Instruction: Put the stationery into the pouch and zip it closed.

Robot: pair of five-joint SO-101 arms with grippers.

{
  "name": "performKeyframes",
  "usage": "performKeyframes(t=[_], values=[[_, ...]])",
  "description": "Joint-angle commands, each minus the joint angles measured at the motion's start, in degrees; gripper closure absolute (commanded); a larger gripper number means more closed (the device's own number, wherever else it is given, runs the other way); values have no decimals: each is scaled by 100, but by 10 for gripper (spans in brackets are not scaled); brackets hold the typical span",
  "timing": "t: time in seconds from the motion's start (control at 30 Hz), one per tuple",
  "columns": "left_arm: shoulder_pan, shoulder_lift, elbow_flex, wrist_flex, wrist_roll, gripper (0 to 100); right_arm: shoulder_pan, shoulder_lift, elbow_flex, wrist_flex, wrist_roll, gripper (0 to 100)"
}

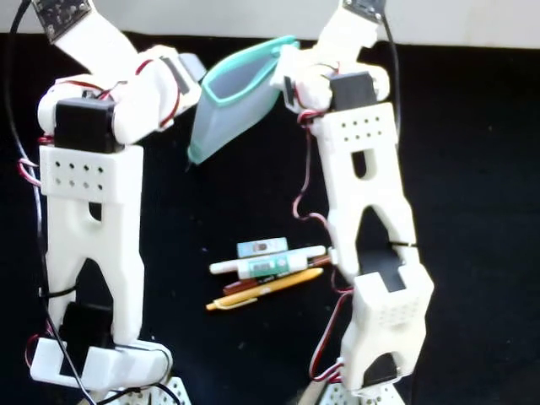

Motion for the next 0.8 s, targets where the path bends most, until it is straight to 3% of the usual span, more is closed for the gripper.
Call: performKeyframes(t=[0.0,0.27,0.63,0.77], values=[[75,-13,-189,97,70,794,31,-40,-48,-66,-35,992],[673,-13,-198,88,211,794,31,-40,-40,-48,-26,992],[681,57,-145,-132,185,794,31,-40,-40,-48,-18,992],[673,57,-145,-158,-141,794,31,-40,-40,-48,123,992]])
